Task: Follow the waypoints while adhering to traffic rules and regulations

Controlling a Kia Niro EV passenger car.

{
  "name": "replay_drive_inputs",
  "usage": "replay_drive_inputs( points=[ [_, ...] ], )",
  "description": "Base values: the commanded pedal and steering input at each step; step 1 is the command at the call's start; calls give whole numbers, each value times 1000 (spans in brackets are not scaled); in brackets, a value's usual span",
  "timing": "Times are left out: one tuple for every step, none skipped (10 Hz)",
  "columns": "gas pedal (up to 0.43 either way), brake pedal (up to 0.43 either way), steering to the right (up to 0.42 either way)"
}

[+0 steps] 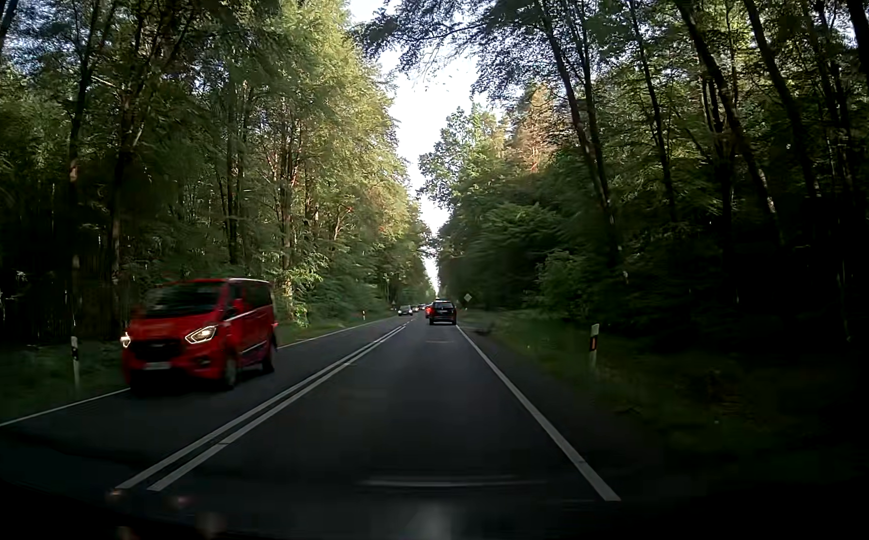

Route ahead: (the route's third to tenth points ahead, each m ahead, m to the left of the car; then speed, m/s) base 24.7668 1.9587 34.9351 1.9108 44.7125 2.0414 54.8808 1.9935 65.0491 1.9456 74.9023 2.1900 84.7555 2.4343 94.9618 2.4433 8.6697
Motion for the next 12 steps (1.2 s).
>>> replay_drive_inputs(
  points=[
    [28,0,-1],
    [28,0,-1],
    [28,0,-1],
    [28,0,-2],
    [28,0,-3],
    [28,0,-3],
    [28,0,-4],
    [28,0,-3],
    [28,0,-3],
    [28,0,-3],
    [28,0,-3],
    [28,0,-3]
  ],
)
